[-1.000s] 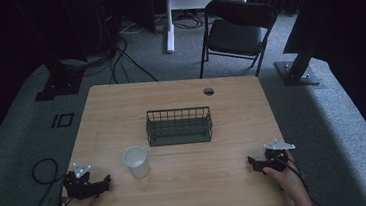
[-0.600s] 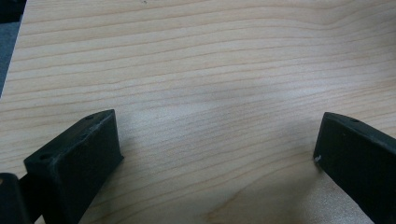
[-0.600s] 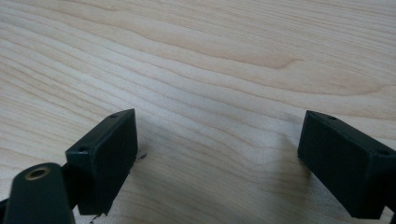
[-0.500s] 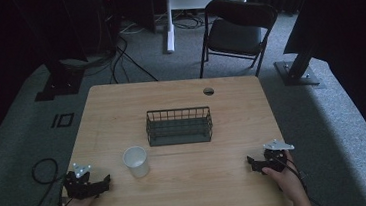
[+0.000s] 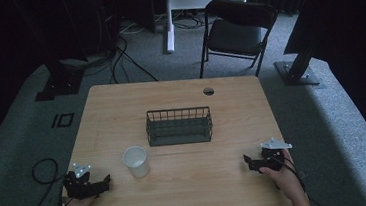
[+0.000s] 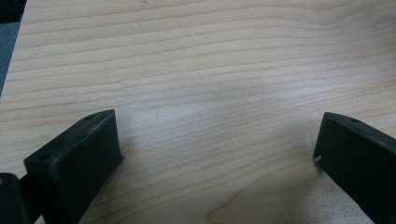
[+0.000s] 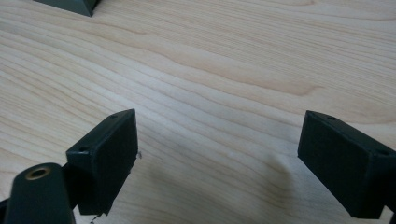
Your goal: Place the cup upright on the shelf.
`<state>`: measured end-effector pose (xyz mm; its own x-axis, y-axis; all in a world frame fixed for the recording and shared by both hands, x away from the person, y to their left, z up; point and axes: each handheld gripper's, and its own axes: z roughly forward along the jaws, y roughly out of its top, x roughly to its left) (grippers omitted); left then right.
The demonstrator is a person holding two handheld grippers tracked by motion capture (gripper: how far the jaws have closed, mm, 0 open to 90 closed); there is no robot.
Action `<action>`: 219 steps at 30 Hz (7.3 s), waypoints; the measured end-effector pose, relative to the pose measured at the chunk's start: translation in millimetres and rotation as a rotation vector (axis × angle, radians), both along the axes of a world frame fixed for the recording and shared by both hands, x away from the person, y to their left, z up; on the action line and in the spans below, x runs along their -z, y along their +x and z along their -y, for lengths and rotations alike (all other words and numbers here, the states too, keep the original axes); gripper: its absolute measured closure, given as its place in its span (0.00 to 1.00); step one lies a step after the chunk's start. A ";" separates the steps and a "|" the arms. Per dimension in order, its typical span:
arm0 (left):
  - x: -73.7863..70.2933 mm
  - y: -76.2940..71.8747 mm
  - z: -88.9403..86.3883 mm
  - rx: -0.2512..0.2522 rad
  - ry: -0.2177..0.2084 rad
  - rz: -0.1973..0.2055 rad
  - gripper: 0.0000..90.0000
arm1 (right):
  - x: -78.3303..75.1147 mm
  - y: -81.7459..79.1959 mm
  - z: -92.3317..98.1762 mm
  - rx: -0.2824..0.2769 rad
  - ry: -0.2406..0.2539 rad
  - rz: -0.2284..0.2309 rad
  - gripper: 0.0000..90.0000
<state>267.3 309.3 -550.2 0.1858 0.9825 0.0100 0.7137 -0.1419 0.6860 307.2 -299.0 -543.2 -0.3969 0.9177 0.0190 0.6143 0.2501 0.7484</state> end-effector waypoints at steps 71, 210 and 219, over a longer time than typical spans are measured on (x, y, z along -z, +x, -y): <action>0.0 0.0 0.0 0.000 0.000 0.000 0.01 | -29.3 6.4 -85.5 -0.270 0.087 0.092 0.13; 0.0 0.0 0.0 0.000 -0.001 0.000 0.01 | -35.1 16.1 -339.2 -0.774 0.189 0.198 0.22; -0.2 -0.1 -0.3 0.003 0.002 -0.002 0.01 | -40.4 18.7 -335.3 -0.762 0.202 0.182 0.22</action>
<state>267.2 309.6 -550.0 0.1884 0.9820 0.0111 0.7150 -0.1449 0.6840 325.9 36.4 -502.8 -0.9246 0.3797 0.0304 0.1939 0.4005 0.8955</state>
